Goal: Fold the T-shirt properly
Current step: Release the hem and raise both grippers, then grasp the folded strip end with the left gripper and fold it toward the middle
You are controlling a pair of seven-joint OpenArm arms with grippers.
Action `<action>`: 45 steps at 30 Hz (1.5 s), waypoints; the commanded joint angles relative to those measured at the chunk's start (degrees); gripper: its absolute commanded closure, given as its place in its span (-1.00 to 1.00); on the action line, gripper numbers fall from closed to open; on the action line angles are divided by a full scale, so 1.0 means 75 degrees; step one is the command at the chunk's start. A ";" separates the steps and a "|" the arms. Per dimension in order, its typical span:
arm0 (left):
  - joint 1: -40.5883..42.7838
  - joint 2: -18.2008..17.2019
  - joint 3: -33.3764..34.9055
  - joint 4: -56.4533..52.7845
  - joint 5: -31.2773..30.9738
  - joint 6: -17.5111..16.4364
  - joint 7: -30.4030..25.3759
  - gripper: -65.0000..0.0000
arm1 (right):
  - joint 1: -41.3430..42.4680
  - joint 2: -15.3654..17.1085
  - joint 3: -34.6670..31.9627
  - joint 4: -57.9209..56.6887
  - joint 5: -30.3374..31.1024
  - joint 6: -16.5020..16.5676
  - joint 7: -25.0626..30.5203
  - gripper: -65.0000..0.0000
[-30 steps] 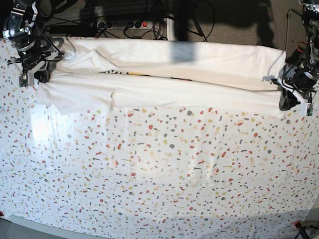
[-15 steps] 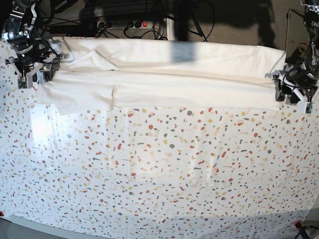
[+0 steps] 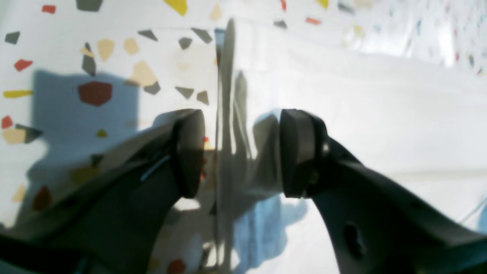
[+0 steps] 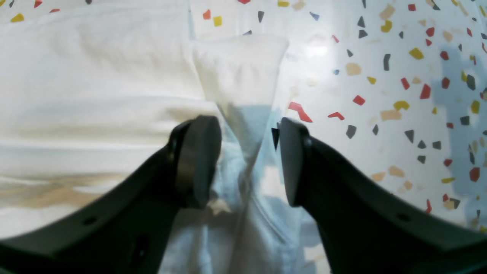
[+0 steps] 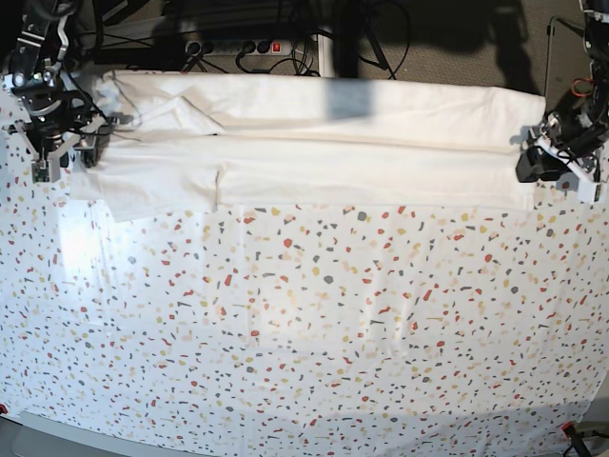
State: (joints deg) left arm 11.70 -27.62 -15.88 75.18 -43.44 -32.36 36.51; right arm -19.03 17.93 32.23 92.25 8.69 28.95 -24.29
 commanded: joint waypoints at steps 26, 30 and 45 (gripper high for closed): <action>-0.1658 -0.0134 -0.0050 -0.0026 0.1186 0.0682 -0.0093 1.00 | 0.0455 0.0125 0.0067 0.0114 0.0064 -0.0032 0.0347 0.12; -0.2241 -0.0128 -0.0050 0.0000 0.1585 0.0831 0.1046 1.00 | 0.0664 0.0125 0.0067 0.0114 0.0064 -0.0029 0.0262 0.12; -0.0729 0.1699 0.0216 0.4462 0.1399 0.1521 0.2451 1.00 | 0.1014 -0.0044 0.0058 0.0114 0.0064 -0.0026 0.0105 0.12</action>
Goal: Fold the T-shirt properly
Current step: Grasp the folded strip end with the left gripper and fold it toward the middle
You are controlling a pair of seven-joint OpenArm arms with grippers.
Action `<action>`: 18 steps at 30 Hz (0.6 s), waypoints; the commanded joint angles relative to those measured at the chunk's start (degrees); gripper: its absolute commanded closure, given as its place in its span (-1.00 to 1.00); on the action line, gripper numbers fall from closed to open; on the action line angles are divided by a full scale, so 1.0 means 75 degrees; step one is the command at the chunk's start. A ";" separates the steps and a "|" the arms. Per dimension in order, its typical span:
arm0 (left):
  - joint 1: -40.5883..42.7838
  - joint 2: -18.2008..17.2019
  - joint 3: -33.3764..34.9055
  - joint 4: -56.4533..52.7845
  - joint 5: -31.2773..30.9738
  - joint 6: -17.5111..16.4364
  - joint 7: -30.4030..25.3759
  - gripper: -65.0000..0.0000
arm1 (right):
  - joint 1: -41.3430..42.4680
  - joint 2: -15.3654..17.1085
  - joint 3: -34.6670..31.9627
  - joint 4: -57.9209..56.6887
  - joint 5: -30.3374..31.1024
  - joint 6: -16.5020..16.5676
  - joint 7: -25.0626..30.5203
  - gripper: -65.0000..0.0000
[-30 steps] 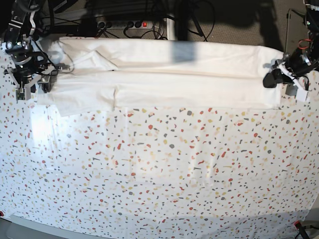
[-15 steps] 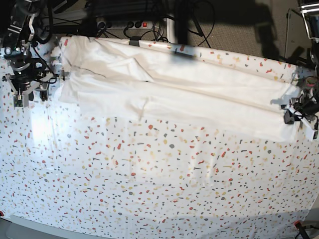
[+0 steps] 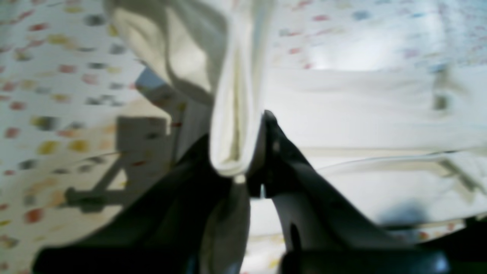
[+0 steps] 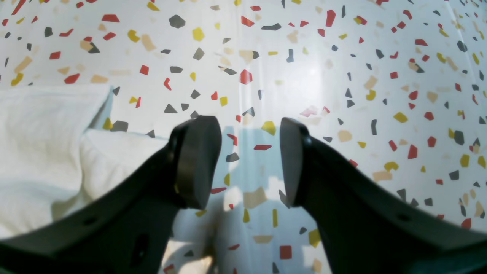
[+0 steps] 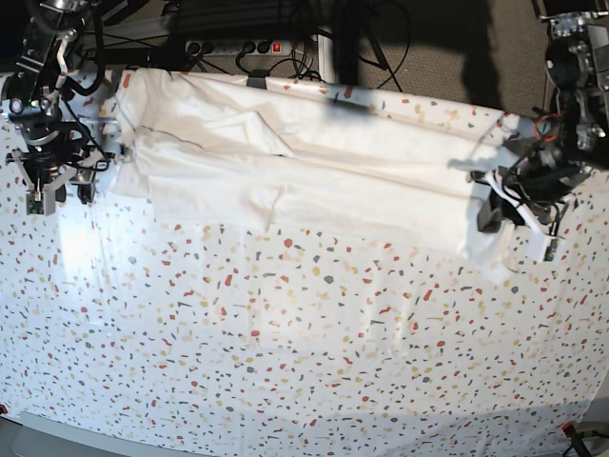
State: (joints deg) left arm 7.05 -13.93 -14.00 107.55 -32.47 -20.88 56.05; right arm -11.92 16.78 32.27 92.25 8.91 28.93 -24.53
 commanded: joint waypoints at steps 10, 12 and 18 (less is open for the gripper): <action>-0.0076 0.1035 0.2661 0.0239 0.1527 0.0679 -0.0452 1.00 | 0.0067 0.0114 0.0052 0.0114 0.0035 -0.0020 0.0117 0.12; -0.0076 0.1032 0.3182 0.0239 0.1964 0.1017 -0.0702 1.00 | 0.0067 0.0114 0.0052 0.0114 0.0035 -0.0023 0.0119 0.12; -0.0076 0.1032 0.4208 0.0239 0.2524 0.1139 -0.1285 1.00 | 0.0070 0.0114 0.0052 0.0114 0.0038 -0.0023 0.0122 0.12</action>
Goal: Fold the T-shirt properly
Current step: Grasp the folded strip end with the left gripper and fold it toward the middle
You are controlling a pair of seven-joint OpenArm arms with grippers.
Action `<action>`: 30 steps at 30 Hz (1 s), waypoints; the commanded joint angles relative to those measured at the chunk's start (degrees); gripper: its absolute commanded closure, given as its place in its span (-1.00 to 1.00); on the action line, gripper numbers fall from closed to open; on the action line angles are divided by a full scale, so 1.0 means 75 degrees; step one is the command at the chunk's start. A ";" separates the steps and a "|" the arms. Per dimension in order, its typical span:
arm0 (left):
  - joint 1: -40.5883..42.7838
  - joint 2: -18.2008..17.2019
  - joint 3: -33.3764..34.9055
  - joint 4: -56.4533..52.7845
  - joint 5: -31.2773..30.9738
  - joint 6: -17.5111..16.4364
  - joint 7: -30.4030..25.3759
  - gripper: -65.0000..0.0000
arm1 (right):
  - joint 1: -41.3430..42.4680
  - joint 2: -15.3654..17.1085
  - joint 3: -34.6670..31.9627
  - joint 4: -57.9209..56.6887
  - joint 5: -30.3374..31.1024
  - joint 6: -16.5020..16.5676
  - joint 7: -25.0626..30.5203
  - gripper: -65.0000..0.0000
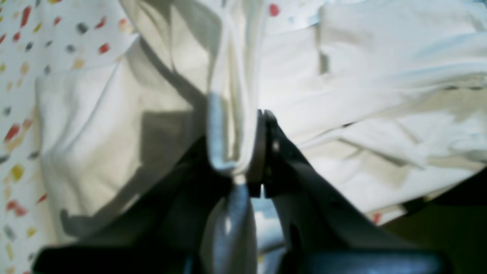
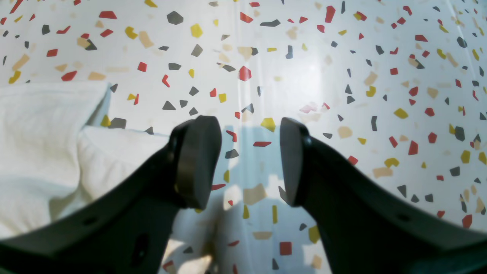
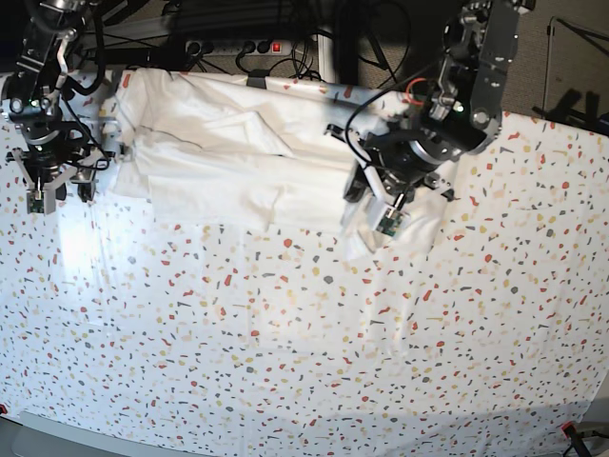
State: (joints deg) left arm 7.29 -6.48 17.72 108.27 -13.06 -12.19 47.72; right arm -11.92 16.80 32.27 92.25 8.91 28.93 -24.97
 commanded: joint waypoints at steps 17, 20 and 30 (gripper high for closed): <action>-0.0796 0.0009 0.0487 0.0143 0.0822 -0.0026 -0.0085 0.21 | 0.0093 0.0210 0.0055 0.0114 0.0603 -0.0023 -0.0889 0.12; -0.0892 -0.0335 0.0455 0.0143 0.1376 0.0105 -0.0294 0.21 | 0.0087 0.0423 0.0061 0.0114 0.1460 0.0076 -0.1920 0.12; -0.0755 -0.1807 -0.1317 0.0102 0.0446 0.0679 -0.0819 0.21 | 0.0087 0.1381 0.0111 0.0111 0.3885 0.0836 -0.4153 0.12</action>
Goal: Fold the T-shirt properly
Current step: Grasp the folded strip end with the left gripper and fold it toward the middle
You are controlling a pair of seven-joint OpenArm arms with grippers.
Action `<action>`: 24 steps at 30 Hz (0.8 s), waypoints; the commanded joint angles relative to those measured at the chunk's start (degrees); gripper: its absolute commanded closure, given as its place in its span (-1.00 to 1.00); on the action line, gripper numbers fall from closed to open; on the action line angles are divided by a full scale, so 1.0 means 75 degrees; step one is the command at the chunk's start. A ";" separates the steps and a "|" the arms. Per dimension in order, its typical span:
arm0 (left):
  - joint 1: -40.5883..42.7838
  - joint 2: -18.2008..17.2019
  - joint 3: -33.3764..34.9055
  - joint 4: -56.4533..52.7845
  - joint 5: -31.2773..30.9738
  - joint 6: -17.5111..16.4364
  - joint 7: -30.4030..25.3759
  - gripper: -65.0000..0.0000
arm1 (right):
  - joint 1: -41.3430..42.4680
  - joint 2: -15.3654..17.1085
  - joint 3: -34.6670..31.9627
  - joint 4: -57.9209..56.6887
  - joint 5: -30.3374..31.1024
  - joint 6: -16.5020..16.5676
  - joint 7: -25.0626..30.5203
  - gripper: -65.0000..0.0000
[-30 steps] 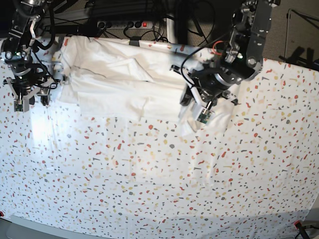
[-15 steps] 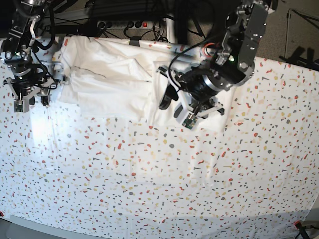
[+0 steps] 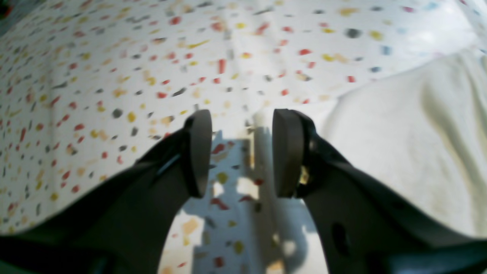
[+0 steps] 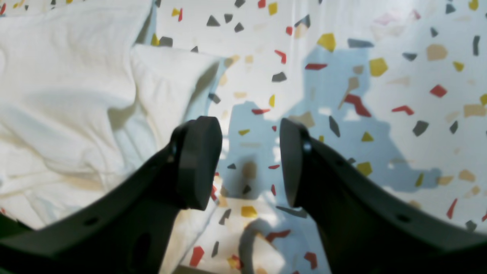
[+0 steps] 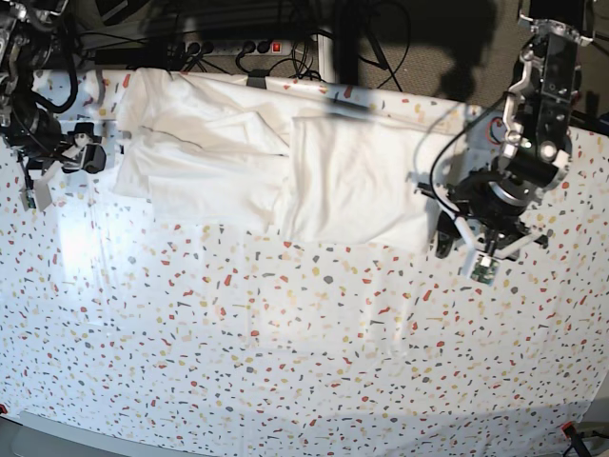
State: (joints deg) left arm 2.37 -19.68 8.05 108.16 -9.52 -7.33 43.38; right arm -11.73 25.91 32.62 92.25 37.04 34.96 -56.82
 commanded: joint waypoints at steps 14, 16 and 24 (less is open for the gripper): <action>0.0189 -0.0300 -0.1276 -0.2014 -0.2629 -0.1734 -0.2197 0.21 | 0.0082 0.0198 0.0047 -0.1617 0.1982 0.0672 -0.0854 0.12; 0.0149 -0.0297 -0.1276 -0.2436 -0.2833 -0.1859 -0.2349 0.21 | 0.0082 0.0149 0.0047 -0.1617 0.2250 0.0672 -0.1037 0.12; 0.0149 -0.0300 -0.1276 -0.3389 -0.2940 -0.2034 -0.2629 0.21 | 0.0224 -0.0487 -0.0006 -0.1617 0.2261 0.0672 -0.0959 0.12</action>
State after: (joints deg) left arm 4.43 -21.26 -1.15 81.91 -30.96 -21.82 25.47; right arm -10.28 21.52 32.58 79.55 54.00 39.75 -63.46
